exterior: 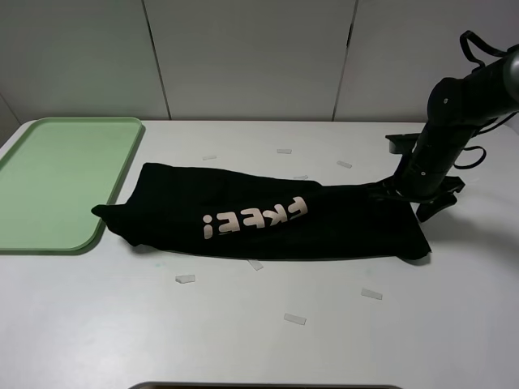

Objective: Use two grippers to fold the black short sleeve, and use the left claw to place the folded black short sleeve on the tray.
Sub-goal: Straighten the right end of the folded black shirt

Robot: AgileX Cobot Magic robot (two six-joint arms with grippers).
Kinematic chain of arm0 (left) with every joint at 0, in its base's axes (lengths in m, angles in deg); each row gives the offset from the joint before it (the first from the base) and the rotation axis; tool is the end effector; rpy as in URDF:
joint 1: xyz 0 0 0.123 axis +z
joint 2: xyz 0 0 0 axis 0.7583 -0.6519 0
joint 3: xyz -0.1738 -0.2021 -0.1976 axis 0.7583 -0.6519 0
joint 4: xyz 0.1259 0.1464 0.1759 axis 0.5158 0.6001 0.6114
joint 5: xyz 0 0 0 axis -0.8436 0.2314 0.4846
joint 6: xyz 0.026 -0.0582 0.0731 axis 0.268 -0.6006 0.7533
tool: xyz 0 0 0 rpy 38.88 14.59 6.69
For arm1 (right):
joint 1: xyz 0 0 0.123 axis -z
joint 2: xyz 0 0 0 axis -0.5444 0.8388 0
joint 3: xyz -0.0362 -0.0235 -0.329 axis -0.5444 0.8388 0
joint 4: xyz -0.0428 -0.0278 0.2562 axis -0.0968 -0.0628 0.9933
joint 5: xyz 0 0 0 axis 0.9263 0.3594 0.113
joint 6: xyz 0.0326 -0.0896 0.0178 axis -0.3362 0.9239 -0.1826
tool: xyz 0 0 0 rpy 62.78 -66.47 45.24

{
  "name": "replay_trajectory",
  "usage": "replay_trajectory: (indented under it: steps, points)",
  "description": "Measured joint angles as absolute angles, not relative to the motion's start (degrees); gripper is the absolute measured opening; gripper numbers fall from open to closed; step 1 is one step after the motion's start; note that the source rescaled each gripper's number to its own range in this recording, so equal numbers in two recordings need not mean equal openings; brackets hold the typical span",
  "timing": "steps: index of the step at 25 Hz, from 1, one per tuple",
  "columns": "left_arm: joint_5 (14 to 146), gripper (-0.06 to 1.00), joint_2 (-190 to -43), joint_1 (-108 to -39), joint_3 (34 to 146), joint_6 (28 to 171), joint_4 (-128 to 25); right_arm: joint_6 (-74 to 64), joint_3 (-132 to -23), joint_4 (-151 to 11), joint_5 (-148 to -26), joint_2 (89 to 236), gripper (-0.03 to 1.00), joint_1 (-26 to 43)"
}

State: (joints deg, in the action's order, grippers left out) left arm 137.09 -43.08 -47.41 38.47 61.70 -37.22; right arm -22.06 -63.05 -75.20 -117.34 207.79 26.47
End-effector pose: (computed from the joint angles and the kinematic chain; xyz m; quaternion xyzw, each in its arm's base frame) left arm -0.0373 -0.0004 0.2753 -0.0396 0.8553 -0.0018 0.5166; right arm 0.3827 0.0470 0.1174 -0.0860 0.9959 0.0178 0.0226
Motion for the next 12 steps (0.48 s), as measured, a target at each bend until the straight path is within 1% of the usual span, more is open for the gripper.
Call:
replay_trajectory:
  steps: [1,3,5,7,8,9,12]
  points:
    - [137.09,0.98,-43.08,-47.41,38.47,61.70,-37.22,-21.75,-63.19,-74.82,-117.41,207.87,0.97,26.55]
    - [137.09,0.98,-43.08,-47.41,38.47,61.70,-37.22,-21.33,-63.19,-73.23,-117.45,208.20,0.79,26.62]
    - [137.09,0.98,-43.08,-47.41,38.47,61.70,-37.22,-21.27,-63.19,-71.66,-117.51,208.26,0.57,26.19]
    - [137.09,0.98,-43.08,-47.41,38.47,61.70,-37.22,-21.27,-63.20,-71.84,-117.05,208.31,0.33,26.15]
    - [137.09,0.98,-43.08,-47.41,38.47,61.70,-37.22,-21.27,-63.20,-71.50,-117.05,208.31,0.22,26.15]
    - [137.09,0.98,-43.08,-47.41,38.47,61.70,-37.22,-21.27,-63.25,-71.58,-116.99,208.31,0.15,26.08]
    - [137.09,0.98,-43.08,-47.41,38.47,61.70,-37.22,-21.27,-63.25,-71.83,-116.94,208.31,0.12,26.04]
